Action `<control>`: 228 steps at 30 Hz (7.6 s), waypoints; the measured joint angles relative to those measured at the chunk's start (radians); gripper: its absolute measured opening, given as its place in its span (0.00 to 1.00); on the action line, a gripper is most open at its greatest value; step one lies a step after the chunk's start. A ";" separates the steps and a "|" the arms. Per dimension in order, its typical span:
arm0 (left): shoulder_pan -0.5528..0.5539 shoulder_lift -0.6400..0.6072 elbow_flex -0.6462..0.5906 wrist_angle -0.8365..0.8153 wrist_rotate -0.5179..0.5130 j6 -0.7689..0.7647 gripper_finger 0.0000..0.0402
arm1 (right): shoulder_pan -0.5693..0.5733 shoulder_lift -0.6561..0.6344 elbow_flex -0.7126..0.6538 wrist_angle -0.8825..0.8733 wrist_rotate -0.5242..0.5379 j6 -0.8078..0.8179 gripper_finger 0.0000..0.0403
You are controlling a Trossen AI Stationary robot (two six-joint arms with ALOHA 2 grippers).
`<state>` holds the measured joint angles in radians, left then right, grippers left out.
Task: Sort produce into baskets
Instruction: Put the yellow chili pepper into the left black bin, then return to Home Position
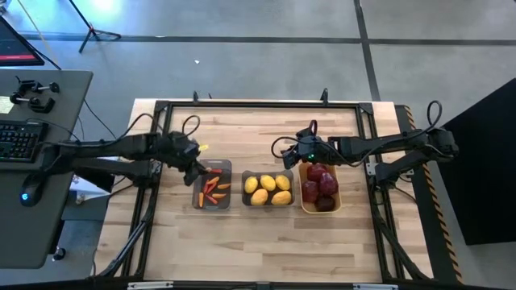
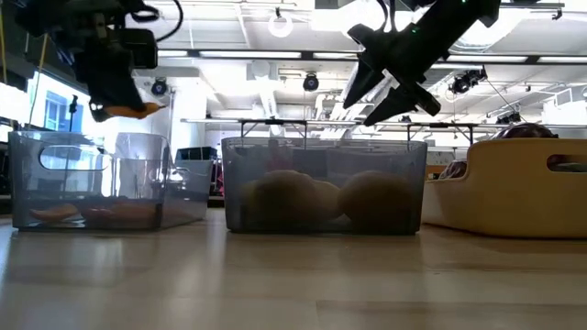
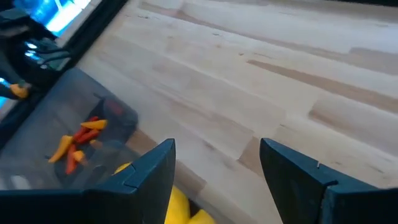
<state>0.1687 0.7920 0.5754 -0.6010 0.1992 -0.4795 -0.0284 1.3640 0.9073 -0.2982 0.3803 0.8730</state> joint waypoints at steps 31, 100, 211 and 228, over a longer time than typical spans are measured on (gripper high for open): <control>-0.259 -0.007 -0.079 0.714 -0.455 -0.105 0.19 | 0.326 -0.507 0.001 -0.440 0.054 -0.032 0.54; -0.215 -0.598 -0.563 0.801 -0.429 -0.076 0.00 | 0.216 -1.292 -0.793 0.389 -0.251 -0.619 0.00; -0.216 -0.766 -0.563 0.642 -0.411 -0.074 0.00 | 0.034 -1.351 -0.898 0.318 -0.411 -0.585 0.00; -0.216 -0.766 -0.563 0.643 -0.411 -0.074 0.00 | 0.034 -1.351 -0.898 0.318 -0.411 -0.585 0.00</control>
<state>-0.0473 0.0257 0.0128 0.0416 -0.2115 -0.5539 0.0055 0.0128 0.0090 0.0200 -0.0303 0.2878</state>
